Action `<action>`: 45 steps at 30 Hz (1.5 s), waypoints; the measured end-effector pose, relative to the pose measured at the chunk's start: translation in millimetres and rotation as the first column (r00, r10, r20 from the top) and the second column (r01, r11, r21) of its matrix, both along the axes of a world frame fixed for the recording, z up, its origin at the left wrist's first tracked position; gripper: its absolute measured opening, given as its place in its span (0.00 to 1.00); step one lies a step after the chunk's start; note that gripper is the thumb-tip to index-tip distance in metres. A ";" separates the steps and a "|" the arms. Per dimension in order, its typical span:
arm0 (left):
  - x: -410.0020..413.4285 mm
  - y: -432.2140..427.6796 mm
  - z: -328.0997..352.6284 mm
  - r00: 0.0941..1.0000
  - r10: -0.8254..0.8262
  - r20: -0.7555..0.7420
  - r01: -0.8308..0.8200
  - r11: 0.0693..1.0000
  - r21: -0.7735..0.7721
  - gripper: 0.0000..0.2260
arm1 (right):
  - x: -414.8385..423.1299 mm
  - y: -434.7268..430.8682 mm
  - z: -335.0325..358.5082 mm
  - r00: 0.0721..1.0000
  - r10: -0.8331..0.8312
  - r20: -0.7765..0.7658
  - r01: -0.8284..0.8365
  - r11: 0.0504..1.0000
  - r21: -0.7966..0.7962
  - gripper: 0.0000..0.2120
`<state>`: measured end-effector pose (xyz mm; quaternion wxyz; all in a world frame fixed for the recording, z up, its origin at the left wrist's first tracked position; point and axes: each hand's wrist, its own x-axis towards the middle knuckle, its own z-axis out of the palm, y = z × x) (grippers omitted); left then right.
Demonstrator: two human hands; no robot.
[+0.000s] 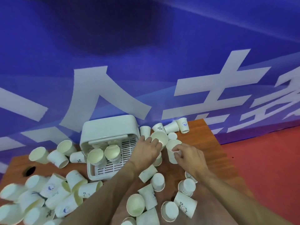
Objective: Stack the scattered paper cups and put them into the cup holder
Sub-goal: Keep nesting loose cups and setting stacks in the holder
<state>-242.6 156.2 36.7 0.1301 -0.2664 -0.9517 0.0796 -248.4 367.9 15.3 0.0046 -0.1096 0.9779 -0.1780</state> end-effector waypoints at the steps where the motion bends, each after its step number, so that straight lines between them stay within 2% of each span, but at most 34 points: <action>1: 5.4 -9.8 8.3 1.000 -0.001 -0.020 0.001 1.000 0.000 0.11 | 4.0 -7.5 7.5 0.999 0.018 -0.029 -0.018 1.000 0.002 0.08; 6: 34.3 -64.2 42.0 0.993 0.016 -0.116 -0.015 1.000 0.015 0.09 | 26.5 -52.5 43.8 0.972 0.149 -0.180 -0.149 0.989 0.015 0.07; 11: 68.8 -119.2 62.3 0.989 0.094 -0.112 -0.089 0.995 0.046 0.05 | 49.6 -100.2 68.5 0.934 0.243 -0.263 -0.255 0.967 -0.011 0.07; 15: 92.6 -153.0 67.4 0.972 0.200 -0.124 -0.183 0.973 0.139 0.04 | 62.1 -129.8 76.3 0.915 0.281 -0.291 -0.306 0.951 -0.044 0.06; 19: 112.5 -177.1 60.3 0.950 0.287 -0.126 -0.263 0.948 0.180 0.05 | 63.9 -152.1 74.5 0.912 0.340 -0.230 -0.360 0.932 -0.050 0.08; 23: 130.4 -192.1 50.6 0.929 0.364 -0.060 -0.341 0.909 0.238 0.05 | 59.8 -169.2 65.9 0.906 0.392 -0.159 -0.399 0.917 -0.011 0.10; 30: 150.7 -200.7 44.6 0.887 0.462 -0.019 -0.452 0.875 0.172 0.05 | 53.6 -190.2 49.3 0.879 0.467 -0.091 -0.473 0.879 -0.060 0.08; 40: 145.5 -219.2 28.6 0.880 0.475 -0.029 -0.468 0.875 0.127 0.05 | 50.2 -207.0 28.3 0.866 0.457 -0.205 -0.446 0.890 0.099 0.04; 45: 130.7 -228.0 1.6 0.901 0.435 0.004 -0.431 0.891 0.144 0.07 | 41.4 -213.4 12.6 0.877 0.412 -0.248 -0.399 0.911 0.100 0.03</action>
